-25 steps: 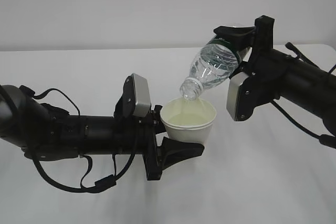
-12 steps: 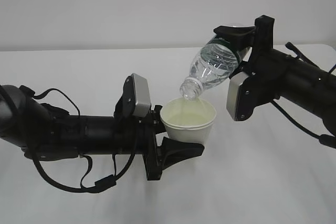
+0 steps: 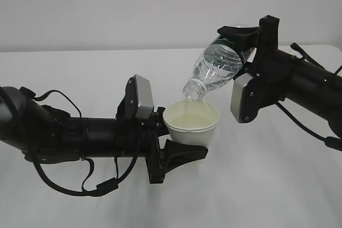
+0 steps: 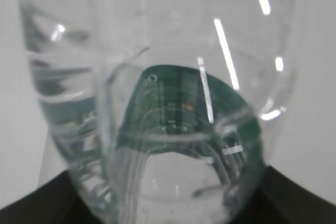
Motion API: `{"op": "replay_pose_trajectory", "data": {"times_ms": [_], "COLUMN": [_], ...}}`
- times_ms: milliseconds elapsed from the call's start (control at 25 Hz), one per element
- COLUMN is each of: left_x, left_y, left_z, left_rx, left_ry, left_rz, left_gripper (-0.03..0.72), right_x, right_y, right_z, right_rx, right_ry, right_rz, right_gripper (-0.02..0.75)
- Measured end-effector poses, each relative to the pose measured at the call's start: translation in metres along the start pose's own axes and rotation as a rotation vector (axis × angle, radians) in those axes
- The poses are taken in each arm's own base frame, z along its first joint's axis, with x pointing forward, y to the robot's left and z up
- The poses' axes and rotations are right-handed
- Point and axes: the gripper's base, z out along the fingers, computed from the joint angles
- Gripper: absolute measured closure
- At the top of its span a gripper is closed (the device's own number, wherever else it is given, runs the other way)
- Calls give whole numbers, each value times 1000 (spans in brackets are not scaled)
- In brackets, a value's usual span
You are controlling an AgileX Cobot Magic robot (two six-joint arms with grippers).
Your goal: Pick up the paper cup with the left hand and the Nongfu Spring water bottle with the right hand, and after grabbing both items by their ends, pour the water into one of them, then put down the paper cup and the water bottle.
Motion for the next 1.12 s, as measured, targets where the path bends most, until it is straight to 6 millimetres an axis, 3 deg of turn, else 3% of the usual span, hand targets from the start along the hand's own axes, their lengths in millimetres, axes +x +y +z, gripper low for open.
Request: {"op": "replay_pose_trajectory", "data": {"times_ms": [1120], "left_x": [0], "left_y": [0], "left_z": [0], "left_rx": [0], "left_ry": [1], "left_rz": [0], "left_gripper": [238], "right_x": [0], "right_y": [0], "right_z": [0], "right_rx": [0], "right_ry": [0], "right_rz": [0], "right_gripper": [290]}}
